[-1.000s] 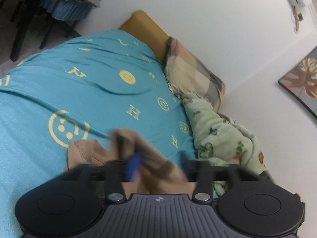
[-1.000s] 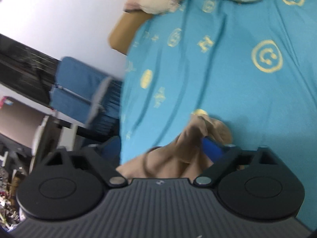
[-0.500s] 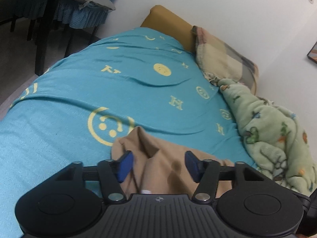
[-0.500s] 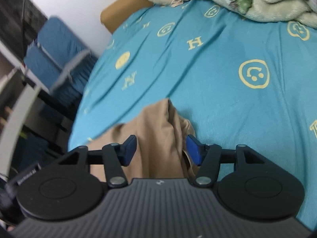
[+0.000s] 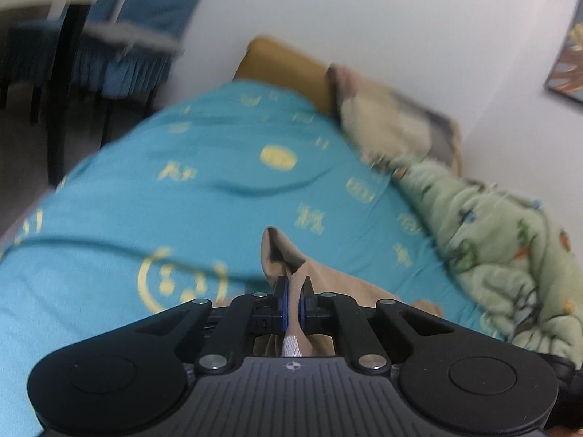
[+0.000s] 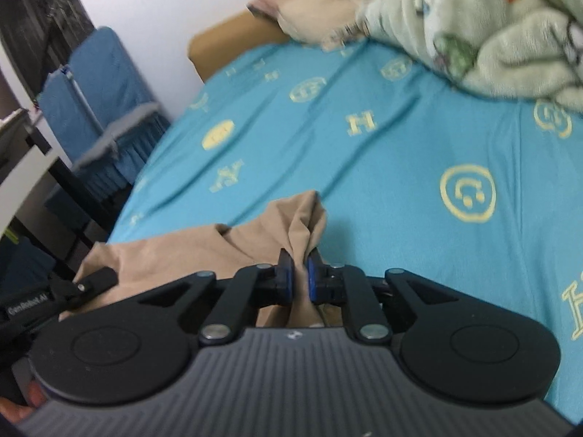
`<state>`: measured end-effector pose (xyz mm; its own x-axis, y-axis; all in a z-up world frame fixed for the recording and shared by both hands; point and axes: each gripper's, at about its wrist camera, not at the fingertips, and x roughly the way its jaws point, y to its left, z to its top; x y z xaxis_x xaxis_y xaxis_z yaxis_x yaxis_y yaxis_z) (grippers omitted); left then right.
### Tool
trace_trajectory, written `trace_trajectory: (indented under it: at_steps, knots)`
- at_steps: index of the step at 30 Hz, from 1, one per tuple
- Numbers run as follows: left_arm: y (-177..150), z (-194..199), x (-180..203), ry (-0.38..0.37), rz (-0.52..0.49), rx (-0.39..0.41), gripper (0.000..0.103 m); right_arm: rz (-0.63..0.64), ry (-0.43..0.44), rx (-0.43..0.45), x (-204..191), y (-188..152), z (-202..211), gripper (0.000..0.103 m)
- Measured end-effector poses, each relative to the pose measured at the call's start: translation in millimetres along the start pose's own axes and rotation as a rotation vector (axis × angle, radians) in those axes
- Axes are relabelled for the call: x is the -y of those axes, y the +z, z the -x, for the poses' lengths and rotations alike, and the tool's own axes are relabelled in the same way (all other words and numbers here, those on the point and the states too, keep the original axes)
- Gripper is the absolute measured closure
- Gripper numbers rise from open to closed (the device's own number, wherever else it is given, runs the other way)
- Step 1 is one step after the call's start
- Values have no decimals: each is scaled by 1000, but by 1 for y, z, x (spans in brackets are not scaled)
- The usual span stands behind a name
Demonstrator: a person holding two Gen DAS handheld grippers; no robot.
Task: Fold clothes
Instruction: 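Open both grippers and withdraw from the folded bundle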
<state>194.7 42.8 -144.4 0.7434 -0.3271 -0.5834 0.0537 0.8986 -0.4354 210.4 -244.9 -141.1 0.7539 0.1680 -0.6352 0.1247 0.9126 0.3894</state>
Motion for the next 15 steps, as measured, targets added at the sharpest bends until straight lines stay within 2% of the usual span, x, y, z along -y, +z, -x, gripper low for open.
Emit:
trace_trajectory:
  at_steps: [1, 2, 3, 4, 5, 7, 8, 10, 12, 13, 14, 15]
  knots:
    - [-1, -1, -1, 6, 5, -16, 93, -4, -2, -8, 1, 0, -1, 79]
    - [-1, 1, -2, 6, 1, -16, 85, 1, -10, -3, 0, 2, 1, 72]
    - [0, 6, 0, 2, -13, -5, 77, 12, -14, 18, -2, 4, 6, 55]
    - [2, 11, 4, -2, -30, 10, 61, 26, -16, 49, -6, 5, 12, 38]
    - [2, 16, 9, -14, -55, 25, 56, 46, -15, 86, -9, 6, 16, 34]
    - [1, 21, 21, -39, -113, 44, 56, 102, 0, 138, -17, 7, 21, 35]
    - [-1, 20, 26, -45, -140, 39, 56, 130, 16, 126, -21, 7, 17, 37]
    - [-7, 13, 35, -46, -189, 17, 56, 185, 48, 103, -28, 7, 10, 64]
    - [-14, 0, 37, -12, -226, -31, 58, 226, 65, 54, -34, 5, -4, 67]
    - [-18, -7, 35, 20, -238, -66, 61, 231, 49, 18, -33, 3, -14, 67]
    - [-21, -14, 31, 41, -236, -100, 70, 236, 33, -17, -32, 1, -24, 68]
    - [-24, -21, 26, 57, -227, -133, 72, 243, 26, -44, -30, -2, -33, 68]
